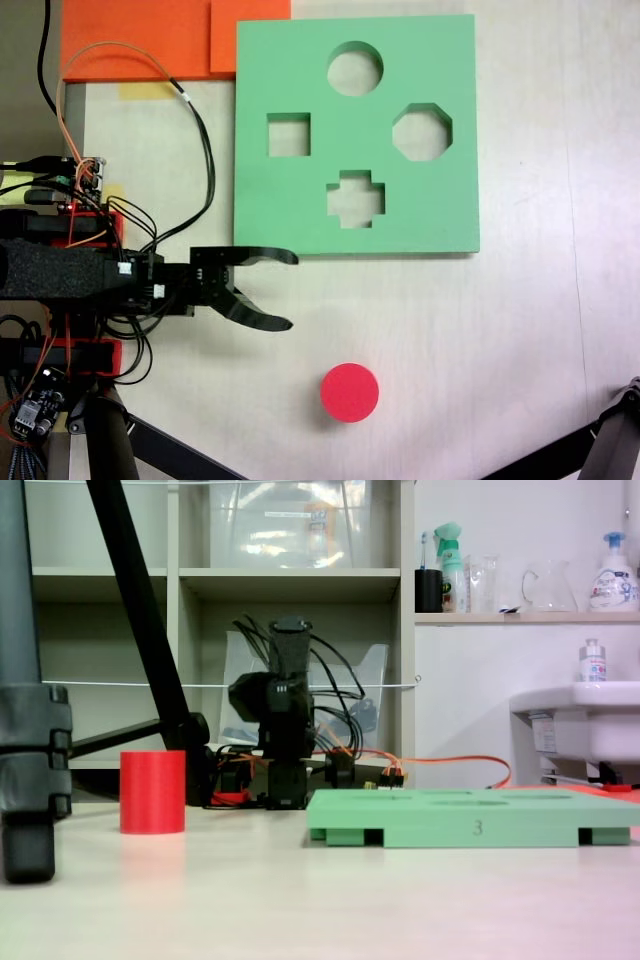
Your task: Put the cylinder block into the corresponding hole
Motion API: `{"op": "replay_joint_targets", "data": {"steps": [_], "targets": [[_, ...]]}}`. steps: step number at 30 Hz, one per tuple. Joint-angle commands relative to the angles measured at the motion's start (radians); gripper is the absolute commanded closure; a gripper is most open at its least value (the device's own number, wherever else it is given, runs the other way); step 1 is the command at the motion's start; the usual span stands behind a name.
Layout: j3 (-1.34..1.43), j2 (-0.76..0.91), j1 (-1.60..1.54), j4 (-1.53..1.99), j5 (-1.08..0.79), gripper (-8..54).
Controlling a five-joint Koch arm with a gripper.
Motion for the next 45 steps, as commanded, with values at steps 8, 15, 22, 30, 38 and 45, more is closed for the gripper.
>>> {"op": "replay_joint_targets", "data": {"steps": [8,15,22,30,38,45], "targets": [[0.023,-0.202,0.129,-0.279,0.009,-6.2],[-0.124,-0.89,0.12,-0.942,0.011,-6.3],[-0.14,-1.012,0.235,-0.962,0.009,-6.5],[-0.247,-1.18,0.348,-1.012,0.012,-6.5],[-0.43,-1.307,0.376,-1.014,0.015,-6.4],[-0.575,-1.396,0.379,-0.997,0.026,-5.6]]}}
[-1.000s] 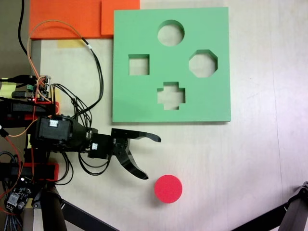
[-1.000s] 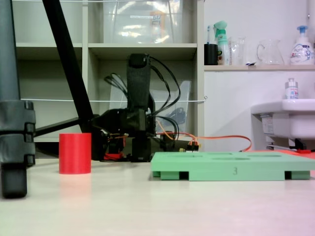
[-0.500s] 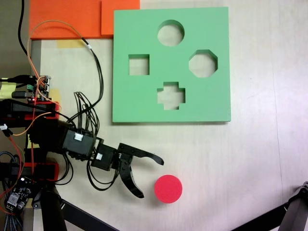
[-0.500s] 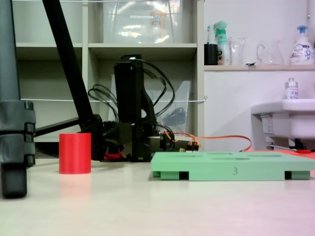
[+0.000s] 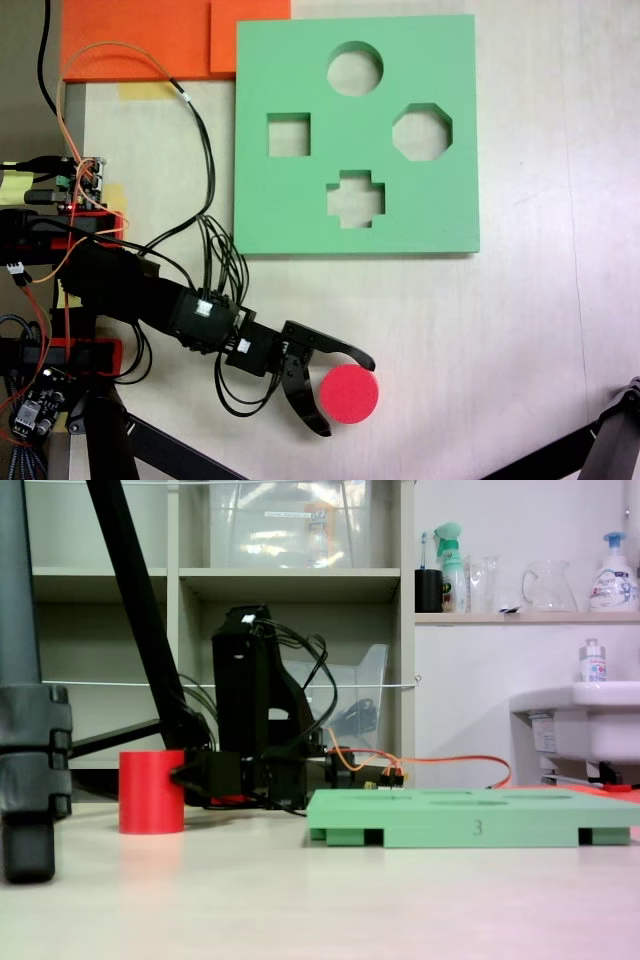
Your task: Put the cylinder block into the corresponding hole
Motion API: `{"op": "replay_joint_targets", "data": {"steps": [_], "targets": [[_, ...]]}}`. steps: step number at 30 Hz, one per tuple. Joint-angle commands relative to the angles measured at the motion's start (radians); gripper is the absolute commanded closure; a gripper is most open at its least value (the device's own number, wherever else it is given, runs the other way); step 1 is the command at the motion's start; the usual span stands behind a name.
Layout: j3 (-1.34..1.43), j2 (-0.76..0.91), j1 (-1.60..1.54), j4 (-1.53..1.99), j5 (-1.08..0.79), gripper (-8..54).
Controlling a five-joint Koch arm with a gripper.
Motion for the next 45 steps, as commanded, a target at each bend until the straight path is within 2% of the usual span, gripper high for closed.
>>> {"op": "replay_joint_targets", "data": {"steps": [1,5,8,13,17,21,24,30,36,41,45], "targets": [[-0.023,0.003,0.008,-0.156,0.026,-5.5],[-0.055,-0.002,0.008,-0.114,0.025,-4.0],[-0.081,-0.002,0.017,-0.091,0.025,0.3],[-0.101,0.0,0.041,-0.058,0.028,14.3],[-0.112,0.005,0.034,-0.034,0.028,15.4],[-0.112,0.003,0.018,-0.025,0.028,19.2],[-0.104,0.072,-0.031,0.008,0.029,22.2],[-0.091,0.368,-0.192,0.253,0.02,22.2],[-0.137,0.522,-0.503,0.405,0.02,22.1],[-0.241,0.575,-0.799,0.612,-0.018,22.1],[-0.347,0.528,-0.971,0.658,-0.02,22.1]]}}
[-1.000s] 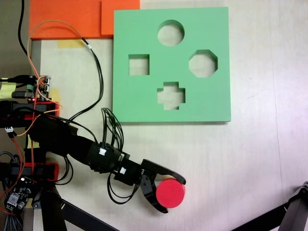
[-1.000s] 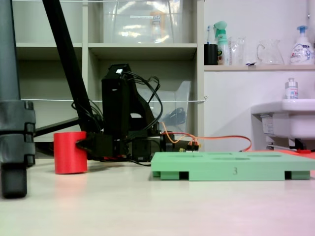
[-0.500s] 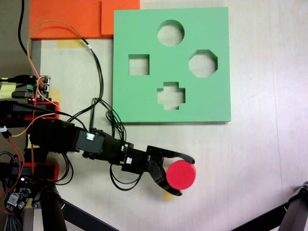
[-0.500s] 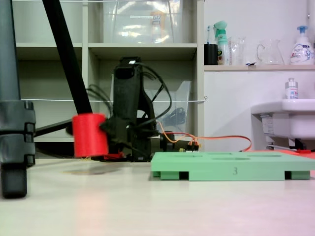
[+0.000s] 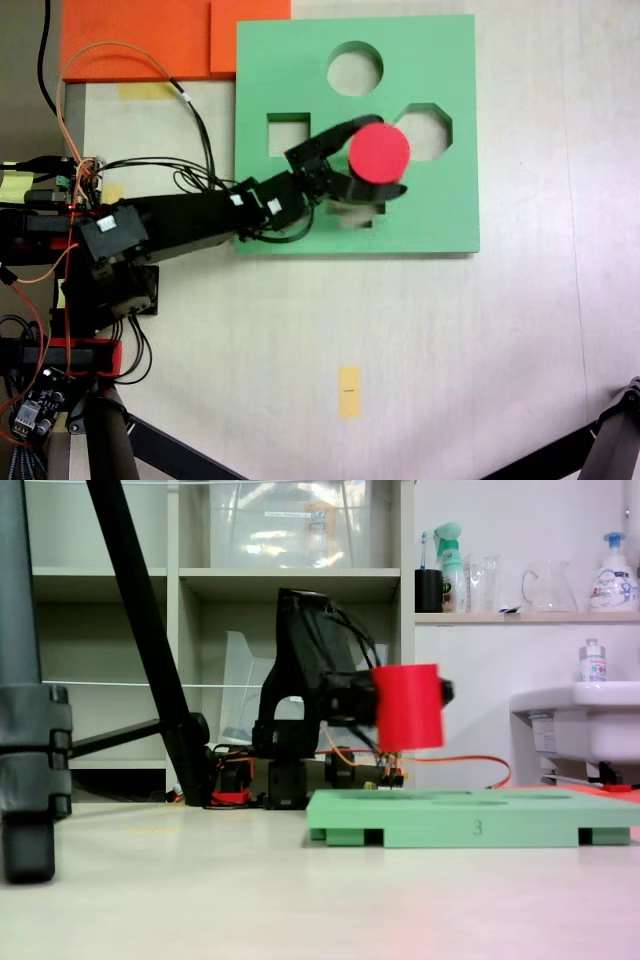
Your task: Put the cylinder block into the corresponding hole
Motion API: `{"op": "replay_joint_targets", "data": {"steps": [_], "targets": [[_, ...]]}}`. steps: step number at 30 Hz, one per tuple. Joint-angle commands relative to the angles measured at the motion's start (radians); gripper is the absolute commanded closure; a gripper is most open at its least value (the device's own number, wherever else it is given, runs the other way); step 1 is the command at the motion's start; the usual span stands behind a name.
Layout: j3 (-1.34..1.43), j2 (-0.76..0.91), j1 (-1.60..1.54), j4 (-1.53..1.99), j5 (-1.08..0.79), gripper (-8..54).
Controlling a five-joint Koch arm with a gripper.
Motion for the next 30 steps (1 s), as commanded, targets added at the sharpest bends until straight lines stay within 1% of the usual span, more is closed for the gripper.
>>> {"op": "replay_joint_targets", "data": {"steps": [1,13,16,25,30], "targets": [[-0.091,0.002,-0.095,-0.023,-0.012,22.1],[-0.308,-0.23,-0.261,0.0,0.005,22.1],[-0.341,-0.25,-0.293,0.054,0.005,22.1],[-0.356,-0.318,-0.336,0.037,0.005,22.0],[-0.356,-0.324,-0.321,0.035,-0.002,21.8]]}}
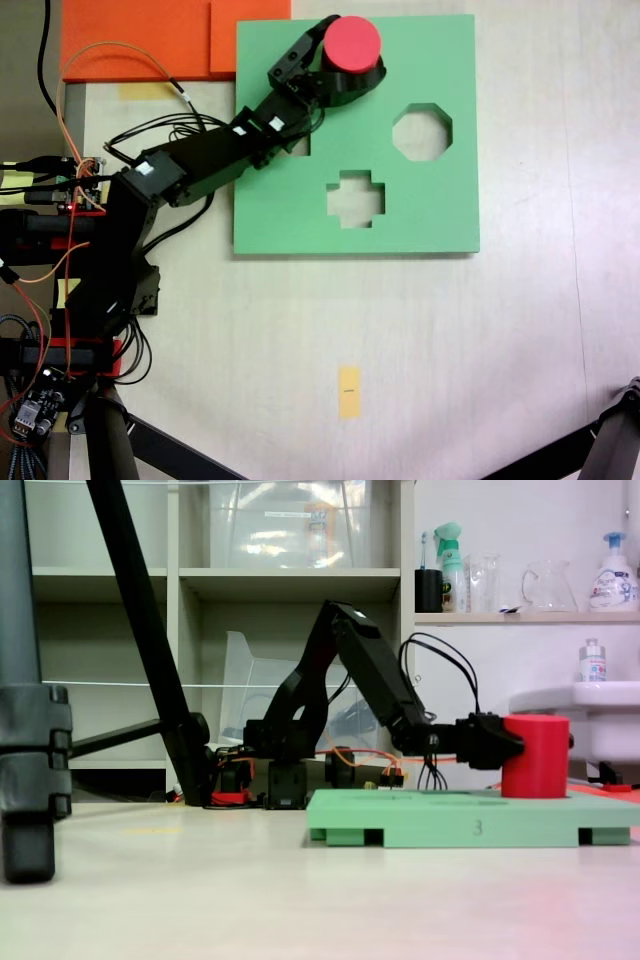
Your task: Put the cylinder block into the corresponding hole
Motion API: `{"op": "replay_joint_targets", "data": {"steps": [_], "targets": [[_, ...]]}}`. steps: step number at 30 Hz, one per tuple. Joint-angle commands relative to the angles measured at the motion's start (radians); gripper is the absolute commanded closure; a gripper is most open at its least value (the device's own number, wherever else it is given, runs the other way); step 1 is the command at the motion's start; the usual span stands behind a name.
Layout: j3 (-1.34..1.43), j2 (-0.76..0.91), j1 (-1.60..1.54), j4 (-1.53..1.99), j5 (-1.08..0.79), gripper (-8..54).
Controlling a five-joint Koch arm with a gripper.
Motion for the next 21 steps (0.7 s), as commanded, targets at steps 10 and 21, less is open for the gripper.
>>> {"op": "replay_joint_targets", "data": {"steps": [10,21], "targets": [[-0.12,-0.075,0.017,-0.052,-0.003,19.2],[-0.092,-0.077,-0.005,-0.083,-0.009,-6.7]]}}
